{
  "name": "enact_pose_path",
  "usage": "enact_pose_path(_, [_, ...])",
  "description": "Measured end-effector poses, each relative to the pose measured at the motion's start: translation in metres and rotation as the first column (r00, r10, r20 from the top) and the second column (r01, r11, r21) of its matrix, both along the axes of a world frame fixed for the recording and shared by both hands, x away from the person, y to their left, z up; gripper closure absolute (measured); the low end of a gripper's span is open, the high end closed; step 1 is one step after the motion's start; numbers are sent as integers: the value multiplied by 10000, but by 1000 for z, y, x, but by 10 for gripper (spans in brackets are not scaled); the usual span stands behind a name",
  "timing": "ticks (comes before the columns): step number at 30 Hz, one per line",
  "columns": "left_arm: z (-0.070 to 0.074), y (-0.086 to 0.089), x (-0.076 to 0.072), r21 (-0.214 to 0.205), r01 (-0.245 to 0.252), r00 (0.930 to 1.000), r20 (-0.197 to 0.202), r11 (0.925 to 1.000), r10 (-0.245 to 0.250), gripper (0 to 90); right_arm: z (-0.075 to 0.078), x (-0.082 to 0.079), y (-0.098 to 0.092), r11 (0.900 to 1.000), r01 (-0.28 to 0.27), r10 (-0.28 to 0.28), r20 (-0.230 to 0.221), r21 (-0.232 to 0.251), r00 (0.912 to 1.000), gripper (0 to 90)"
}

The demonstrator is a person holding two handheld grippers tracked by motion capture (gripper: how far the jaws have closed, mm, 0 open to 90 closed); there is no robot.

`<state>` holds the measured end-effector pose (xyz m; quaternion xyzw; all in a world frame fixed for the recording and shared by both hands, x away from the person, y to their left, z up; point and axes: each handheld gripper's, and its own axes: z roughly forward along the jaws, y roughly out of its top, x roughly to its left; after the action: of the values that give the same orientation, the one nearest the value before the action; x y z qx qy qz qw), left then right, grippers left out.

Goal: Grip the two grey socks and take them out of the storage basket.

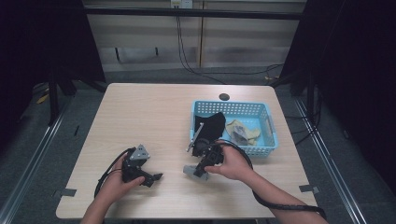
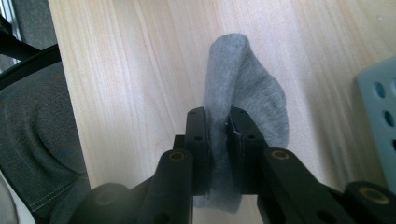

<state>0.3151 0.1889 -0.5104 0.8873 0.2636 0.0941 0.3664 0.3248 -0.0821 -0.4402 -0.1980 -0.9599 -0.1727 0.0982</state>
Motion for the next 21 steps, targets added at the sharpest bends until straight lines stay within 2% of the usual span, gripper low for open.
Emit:
enact_pose_path(7, [0,0,0,-12,-22,10000,-10,10000,22,0,1,-1,-1,10000,89,-89,-37,-7,10000,640])
enact_pose_path(15, [0,0,0,4,-10,10000,8,10000,10,0,5,-3,-4,10000,70,-70,21,19,10000,534])
enact_pose_path(16, [0,0,0,-1,-23,10000,5,10000,23,0,6,-4,-5,9999,114,-114,7,43,9999,485])
enact_pose_path(19, [0,0,0,5,0,10000,3,10000,0,0,10,-5,-6,9998,177,-177,-16,-5,9998,441])
enact_pose_path(21, [0,0,0,-8,-10,10000,-1,10000,10,0,13,-5,-8,9998,166,-165,142,-92,9998,400])
